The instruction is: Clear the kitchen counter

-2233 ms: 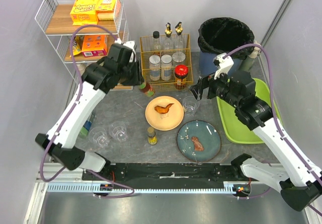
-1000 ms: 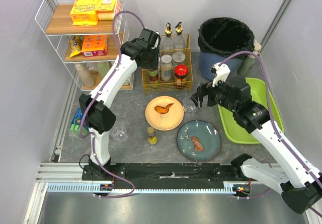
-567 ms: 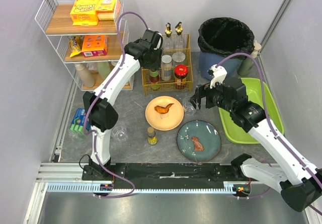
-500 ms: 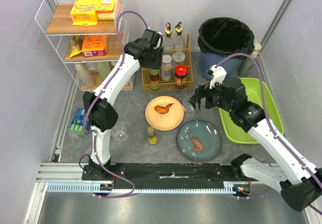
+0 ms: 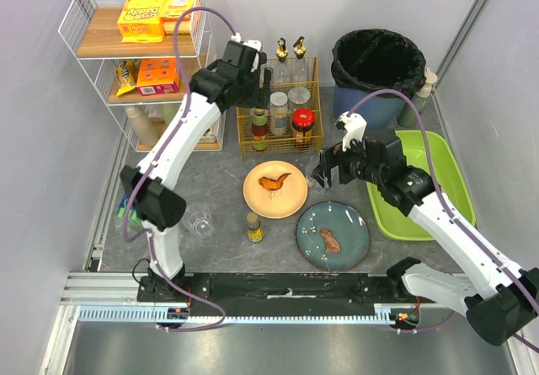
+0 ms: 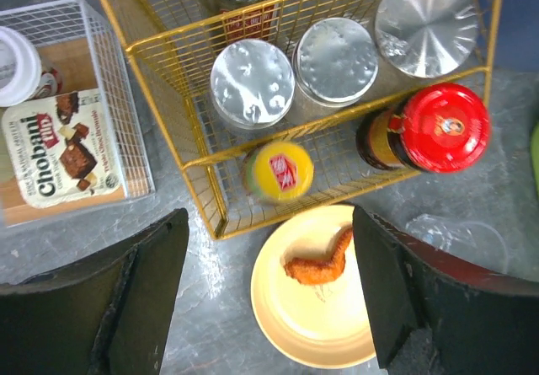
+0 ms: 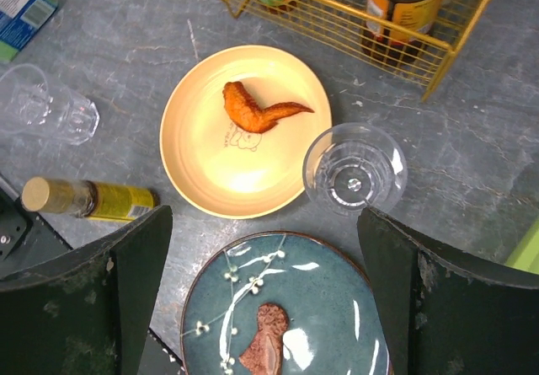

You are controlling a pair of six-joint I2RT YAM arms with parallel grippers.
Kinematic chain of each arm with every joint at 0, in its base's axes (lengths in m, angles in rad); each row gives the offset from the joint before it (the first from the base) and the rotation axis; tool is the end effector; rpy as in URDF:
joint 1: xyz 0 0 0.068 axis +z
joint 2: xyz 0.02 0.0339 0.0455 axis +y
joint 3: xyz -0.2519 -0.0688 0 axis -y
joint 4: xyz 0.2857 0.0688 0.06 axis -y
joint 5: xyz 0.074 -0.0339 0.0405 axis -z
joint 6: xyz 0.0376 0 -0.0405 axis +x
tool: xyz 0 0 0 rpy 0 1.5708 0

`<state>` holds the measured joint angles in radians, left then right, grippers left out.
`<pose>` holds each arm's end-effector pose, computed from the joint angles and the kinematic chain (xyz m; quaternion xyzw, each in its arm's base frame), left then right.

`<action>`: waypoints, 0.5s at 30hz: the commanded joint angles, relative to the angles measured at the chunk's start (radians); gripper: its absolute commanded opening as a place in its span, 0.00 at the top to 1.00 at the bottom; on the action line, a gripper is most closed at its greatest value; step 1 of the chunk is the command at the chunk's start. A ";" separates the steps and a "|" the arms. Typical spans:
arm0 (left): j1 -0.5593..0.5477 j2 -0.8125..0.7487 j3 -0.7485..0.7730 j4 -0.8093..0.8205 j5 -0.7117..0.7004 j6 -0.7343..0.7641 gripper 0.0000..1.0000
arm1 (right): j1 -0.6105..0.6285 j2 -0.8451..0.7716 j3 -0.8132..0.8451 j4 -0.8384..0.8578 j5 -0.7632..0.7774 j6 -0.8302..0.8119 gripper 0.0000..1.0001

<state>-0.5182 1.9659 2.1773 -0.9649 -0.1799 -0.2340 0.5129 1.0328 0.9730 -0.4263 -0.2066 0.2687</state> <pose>0.4070 -0.2243 0.3887 0.0941 0.9098 -0.0687 0.3984 0.2381 0.1430 0.3209 -0.1566 0.8391 0.2772 0.4410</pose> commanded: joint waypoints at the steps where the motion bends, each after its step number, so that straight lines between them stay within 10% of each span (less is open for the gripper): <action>1: 0.001 -0.237 -0.098 0.070 0.016 0.006 0.16 | 0.007 0.021 0.033 0.052 -0.117 -0.069 0.02; 15: -0.002 -0.912 -0.950 0.466 -0.065 0.030 0.15 | 0.410 0.165 0.036 0.182 0.032 -0.105 0.02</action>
<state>-0.5186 1.1347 1.3636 -0.6308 -0.1905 -0.2340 0.8375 1.1671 0.9779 -0.3313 -0.2375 0.2024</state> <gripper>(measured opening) 0.847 0.982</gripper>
